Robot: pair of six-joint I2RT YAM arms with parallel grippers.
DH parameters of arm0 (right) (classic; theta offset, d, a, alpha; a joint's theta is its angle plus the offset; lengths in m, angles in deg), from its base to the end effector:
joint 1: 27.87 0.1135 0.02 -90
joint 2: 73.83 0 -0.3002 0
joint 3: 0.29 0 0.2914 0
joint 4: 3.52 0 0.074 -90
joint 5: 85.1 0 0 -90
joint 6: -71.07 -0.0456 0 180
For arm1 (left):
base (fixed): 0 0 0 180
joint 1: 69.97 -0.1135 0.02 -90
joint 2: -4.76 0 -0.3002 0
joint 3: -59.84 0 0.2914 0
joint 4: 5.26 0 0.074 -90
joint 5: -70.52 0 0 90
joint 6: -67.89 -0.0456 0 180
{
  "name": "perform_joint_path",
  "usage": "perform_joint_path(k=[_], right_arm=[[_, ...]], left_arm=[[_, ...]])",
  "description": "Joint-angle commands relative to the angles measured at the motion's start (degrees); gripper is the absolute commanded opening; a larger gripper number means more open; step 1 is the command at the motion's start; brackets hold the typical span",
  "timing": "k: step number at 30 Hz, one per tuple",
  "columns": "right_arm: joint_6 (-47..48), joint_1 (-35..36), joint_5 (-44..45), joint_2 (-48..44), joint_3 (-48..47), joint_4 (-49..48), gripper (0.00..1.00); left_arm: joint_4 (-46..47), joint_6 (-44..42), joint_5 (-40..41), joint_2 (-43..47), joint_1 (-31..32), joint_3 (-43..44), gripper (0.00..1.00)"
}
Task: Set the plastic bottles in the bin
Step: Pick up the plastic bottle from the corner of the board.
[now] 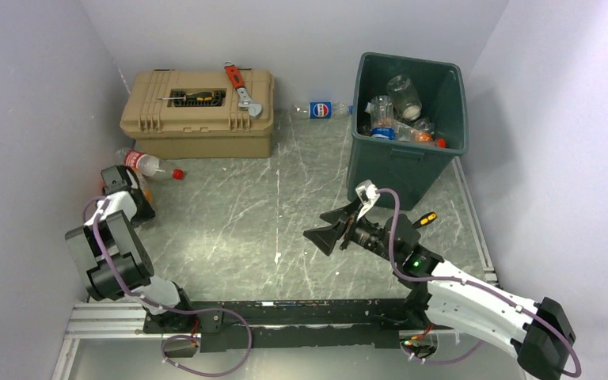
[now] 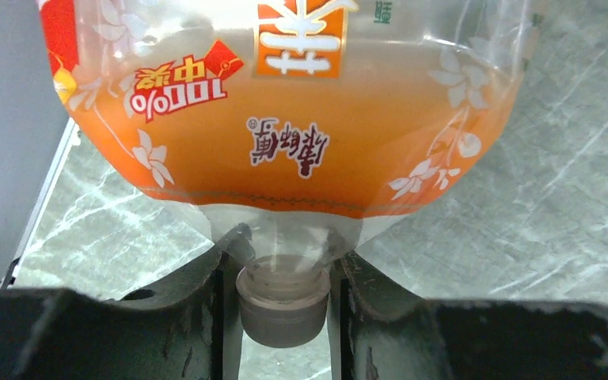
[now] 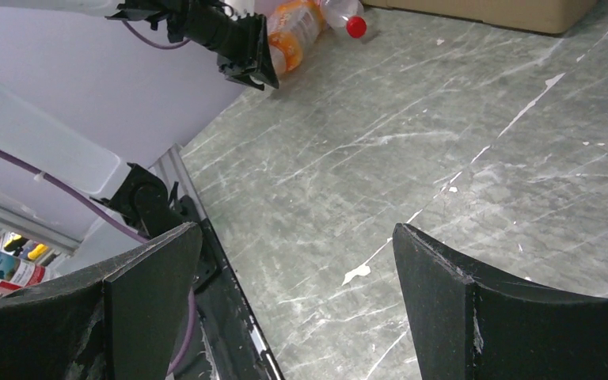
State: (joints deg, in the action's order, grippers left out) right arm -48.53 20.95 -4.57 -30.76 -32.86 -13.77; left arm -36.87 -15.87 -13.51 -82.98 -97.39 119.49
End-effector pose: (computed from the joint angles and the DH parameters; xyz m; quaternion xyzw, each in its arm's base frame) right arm 0.1301 0.1601 0.2649 -0.1753 0.6866 0.4898 0.5078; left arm 0.2867 0.1541 0.1732 -0.2921 0.9187 0.0974 0.2473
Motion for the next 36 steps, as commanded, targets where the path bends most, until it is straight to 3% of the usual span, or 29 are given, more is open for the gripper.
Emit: perform_joint_path(k=[1,6,9,16,20,23,26,32,36], right_arm=[[0.51,0.24,0.10,-1.85,-1.50,-1.75,0.95],[0.68,0.24,0.59,-2.07,-2.79,-0.56,0.95],[0.86,0.23,0.49,-1.66,-4.56,0.62,0.95],[1.67,0.32,-0.60,-1.13,-10.94,6.70,0.95],[2.72,0.39,-0.10,-1.15,-15.72,10.31,0.98],[4.22,0.39,-1.38,1.00,-23.79,15.04,1.00],[4.56,0.43,-2.20,3.63,-31.88,20.03,1.00],[5.07,0.31,-0.03,8.53,-46.72,28.51,1.00],[6.08,0.31,1.10,15.31,-59.15,34.06,1.00]], left_arm=[[-0.68,2.78,2.32,5.74,0.68,0.63,0.00],[-11.30,13.99,16.91,15.05,4.21,4.56,0.00],[-17.60,19.16,21.37,24.39,5.41,7.61,0.00],[-23.75,24.49,19.50,38.70,9.92,16.04,0.00],[-20.51,24.74,4.80,42.51,11.94,21.18,0.00],[-11.19,28.41,-13.49,44.46,12.90,20.72,0.00],[-1.47,30.64,-25.20,44.66,14.32,19.59,0.00],[13.52,28.93,-42.78,41.11,19.00,19.30,0.00],[22.10,24.11,-49.68,37.51,27.45,16.30,0.00]])
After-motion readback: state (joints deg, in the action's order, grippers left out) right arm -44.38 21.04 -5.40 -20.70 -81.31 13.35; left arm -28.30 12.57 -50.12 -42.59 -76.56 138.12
